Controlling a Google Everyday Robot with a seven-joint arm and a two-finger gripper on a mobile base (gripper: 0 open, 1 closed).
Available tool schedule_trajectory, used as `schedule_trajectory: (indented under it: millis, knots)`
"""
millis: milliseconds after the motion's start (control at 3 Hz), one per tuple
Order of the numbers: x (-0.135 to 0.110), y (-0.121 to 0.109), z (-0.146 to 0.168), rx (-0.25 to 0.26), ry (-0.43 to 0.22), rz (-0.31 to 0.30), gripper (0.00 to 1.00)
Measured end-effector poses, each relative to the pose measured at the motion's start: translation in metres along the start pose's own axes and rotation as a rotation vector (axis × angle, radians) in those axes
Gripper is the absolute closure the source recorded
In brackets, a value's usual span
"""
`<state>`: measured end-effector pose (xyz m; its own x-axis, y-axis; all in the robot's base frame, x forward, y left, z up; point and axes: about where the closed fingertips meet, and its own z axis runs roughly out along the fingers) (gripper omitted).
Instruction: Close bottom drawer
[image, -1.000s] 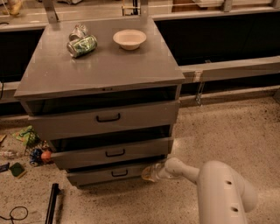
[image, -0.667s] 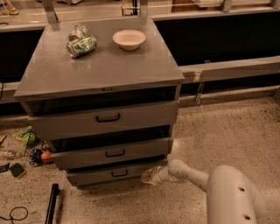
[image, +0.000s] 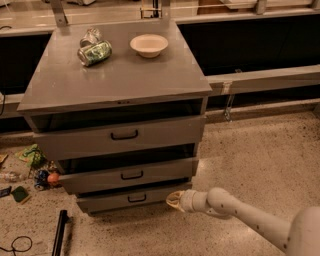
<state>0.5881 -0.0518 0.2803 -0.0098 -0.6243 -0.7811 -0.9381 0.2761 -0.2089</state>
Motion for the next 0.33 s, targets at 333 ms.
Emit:
schedule_trajectory:
  millis: [333]
  knots:
    - [0.0030,0.0118,-0.0205,0.070,0.001,0.037,0.65]
